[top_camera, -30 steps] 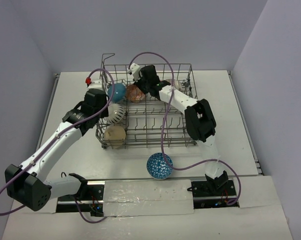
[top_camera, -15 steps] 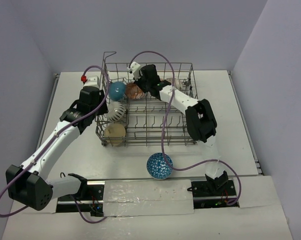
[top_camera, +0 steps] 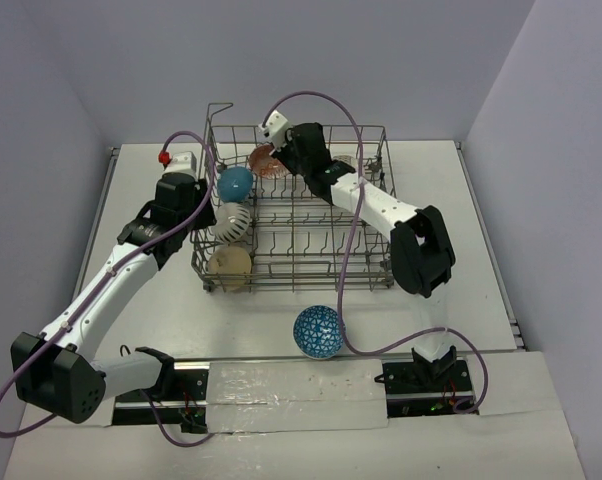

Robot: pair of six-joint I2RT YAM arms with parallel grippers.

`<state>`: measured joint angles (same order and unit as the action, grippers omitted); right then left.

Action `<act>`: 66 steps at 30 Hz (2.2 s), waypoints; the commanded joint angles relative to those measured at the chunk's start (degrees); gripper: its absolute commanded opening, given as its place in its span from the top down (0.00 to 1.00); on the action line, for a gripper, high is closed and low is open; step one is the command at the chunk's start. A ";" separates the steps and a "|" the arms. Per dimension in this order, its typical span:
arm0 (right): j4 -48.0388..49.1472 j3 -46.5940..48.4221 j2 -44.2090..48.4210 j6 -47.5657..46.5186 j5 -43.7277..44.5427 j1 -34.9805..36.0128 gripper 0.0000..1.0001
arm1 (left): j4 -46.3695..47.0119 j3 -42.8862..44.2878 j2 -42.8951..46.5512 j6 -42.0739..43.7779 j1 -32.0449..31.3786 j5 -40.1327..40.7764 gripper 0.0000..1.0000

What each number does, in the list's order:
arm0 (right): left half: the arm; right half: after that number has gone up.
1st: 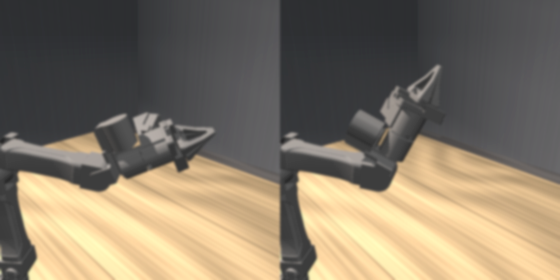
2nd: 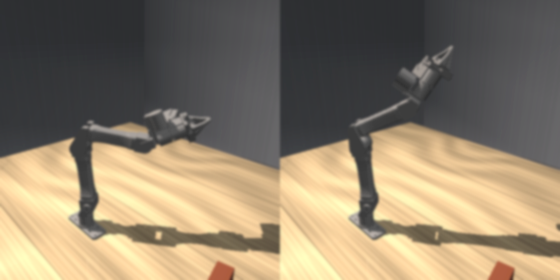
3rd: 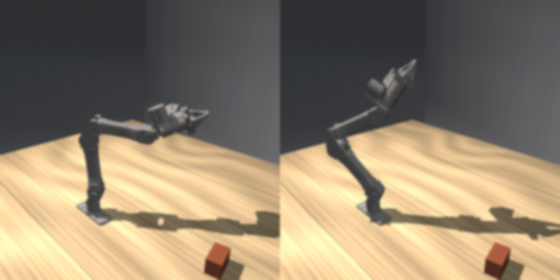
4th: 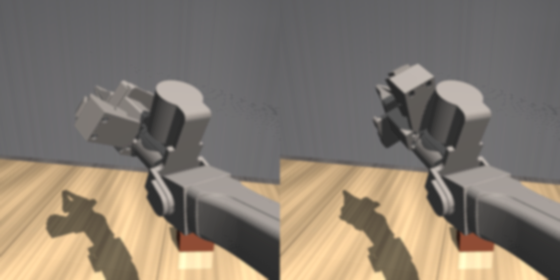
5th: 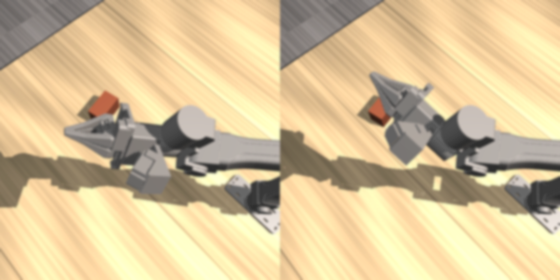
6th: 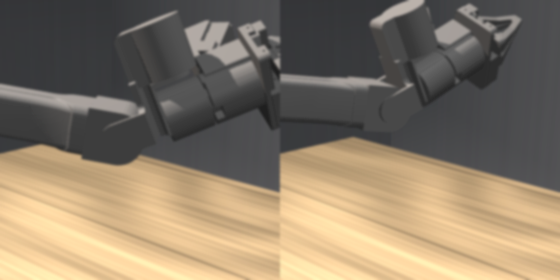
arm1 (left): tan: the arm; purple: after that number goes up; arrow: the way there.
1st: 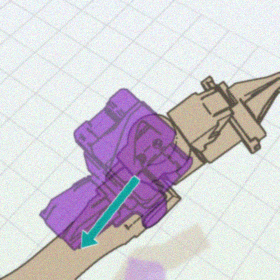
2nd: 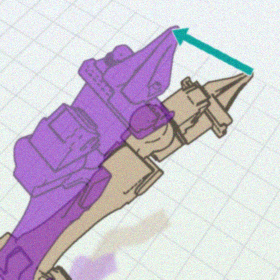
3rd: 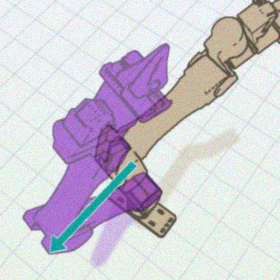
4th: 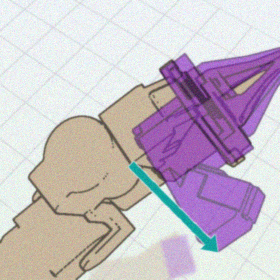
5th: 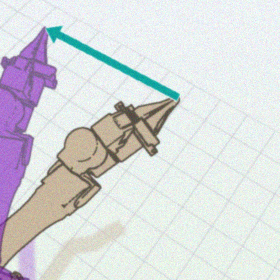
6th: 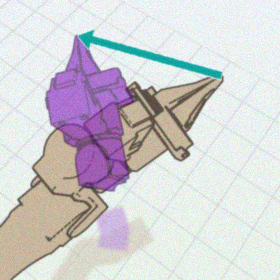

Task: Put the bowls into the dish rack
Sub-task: Pick up the bowl from the dish rack.

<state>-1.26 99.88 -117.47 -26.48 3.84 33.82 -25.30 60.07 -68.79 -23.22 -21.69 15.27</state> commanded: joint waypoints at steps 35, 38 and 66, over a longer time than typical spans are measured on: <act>10.67 -16.47 23.68 2.13 11.46 2.83 1.00 | 3.59 -3.64 7.53 -3.15 0.07 -2.17 0.54; 8.47 -16.03 24.57 4.23 10.67 2.83 1.00 | 3.76 -4.26 8.23 -2.88 0.07 -2.17 0.53; -22.64 -7.69 19.30 14.70 -3.57 2.65 1.00 | 0.25 -4.35 7.01 1.95 -0.10 -0.15 0.53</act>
<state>-23.00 87.24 -97.47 -13.41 2.94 36.38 -25.19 55.51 -61.65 -22.68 -21.52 14.90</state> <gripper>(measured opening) 0.043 0.470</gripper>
